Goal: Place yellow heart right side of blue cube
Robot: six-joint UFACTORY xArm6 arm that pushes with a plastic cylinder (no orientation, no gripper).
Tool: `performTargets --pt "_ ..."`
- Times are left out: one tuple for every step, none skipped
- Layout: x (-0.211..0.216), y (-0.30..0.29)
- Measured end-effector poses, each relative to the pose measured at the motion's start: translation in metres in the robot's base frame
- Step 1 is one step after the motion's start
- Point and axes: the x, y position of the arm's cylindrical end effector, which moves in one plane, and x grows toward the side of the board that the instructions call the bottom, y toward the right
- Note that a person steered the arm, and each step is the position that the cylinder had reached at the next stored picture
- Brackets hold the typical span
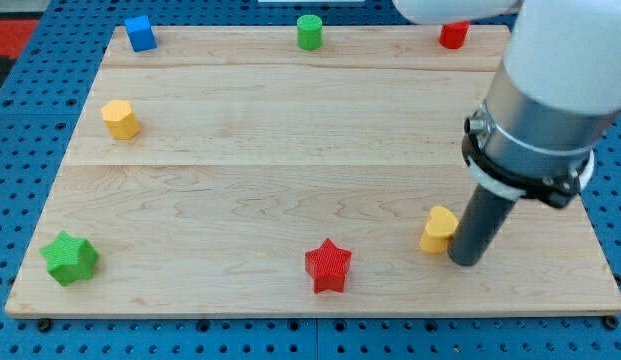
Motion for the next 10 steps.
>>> performTargets --pt "-0.031 -0.015" --pt "-0.055 -0.052" --pt "-0.068 -0.09" --pt "-0.065 -0.12" --pt "-0.055 -0.141" --pt "-0.048 -0.164" --pt "-0.039 -0.187" --pt "-0.039 -0.222" --pt "-0.075 -0.228" --pt "-0.126 -0.231"
